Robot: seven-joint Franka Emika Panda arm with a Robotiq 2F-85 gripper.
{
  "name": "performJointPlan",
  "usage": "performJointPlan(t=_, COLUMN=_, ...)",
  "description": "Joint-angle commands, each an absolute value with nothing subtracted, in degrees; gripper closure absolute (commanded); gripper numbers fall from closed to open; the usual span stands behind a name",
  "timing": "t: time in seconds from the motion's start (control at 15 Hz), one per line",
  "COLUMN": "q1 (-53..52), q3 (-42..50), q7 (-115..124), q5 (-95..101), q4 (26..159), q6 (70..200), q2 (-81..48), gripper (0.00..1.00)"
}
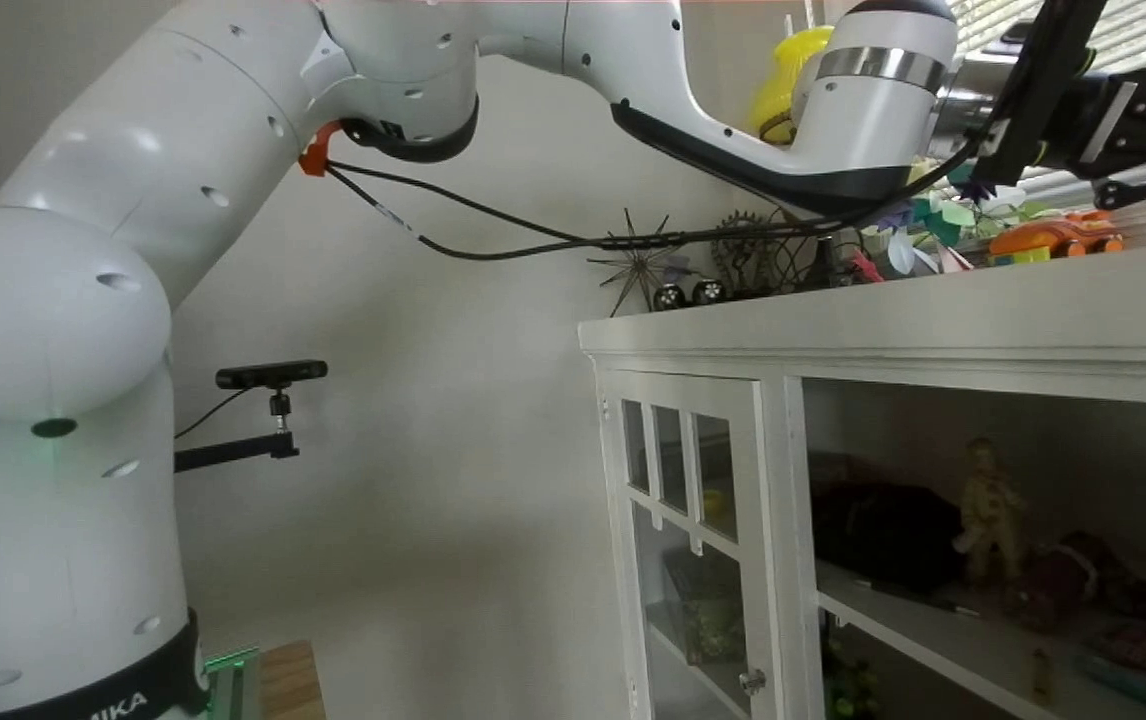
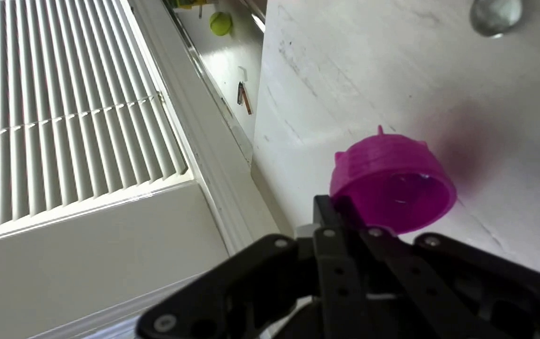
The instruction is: Place the purple bowl on its side.
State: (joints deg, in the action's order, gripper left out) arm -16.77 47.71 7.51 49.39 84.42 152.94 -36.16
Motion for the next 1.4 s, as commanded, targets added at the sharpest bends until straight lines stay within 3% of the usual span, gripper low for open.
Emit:
performJointPlan(t=0.0, q1=-19.36, q3=50.22, q7=9.95, q5=52.34, q4=87.67, q6=155.7, q2=-34.36, gripper=0.71)
performJointPlan(t=0.13, q1=-17.11, q3=46.53, q7=11.61, q5=56.28, q4=87.55, q6=154.63, q2=-32.58, gripper=0.63)
performJointPlan(t=0.4, q1=-15.19, q3=42.95, q7=15.29, q5=62.35, q4=87.72, q6=153.98, q2=-30.65, gripper=0.35)
performJointPlan(t=0.53, q1=-18.07, q3=46.64, q7=14.89, q5=59.66, q4=88.68, q6=155.56, q2=-31.1, gripper=0.21)
performJointPlan(t=0.73, q1=-12.47, q3=37.01, q7=14.12, q5=61.91, q4=89.63, q6=151.07, q2=-25.72, gripper=0.01)
performJointPlan(t=1.33, q1=1.81, q3=15.83, q7=6.88, q5=51.87, q4=92.45, q6=139.22, q2=-12.57, gripper=0.0)
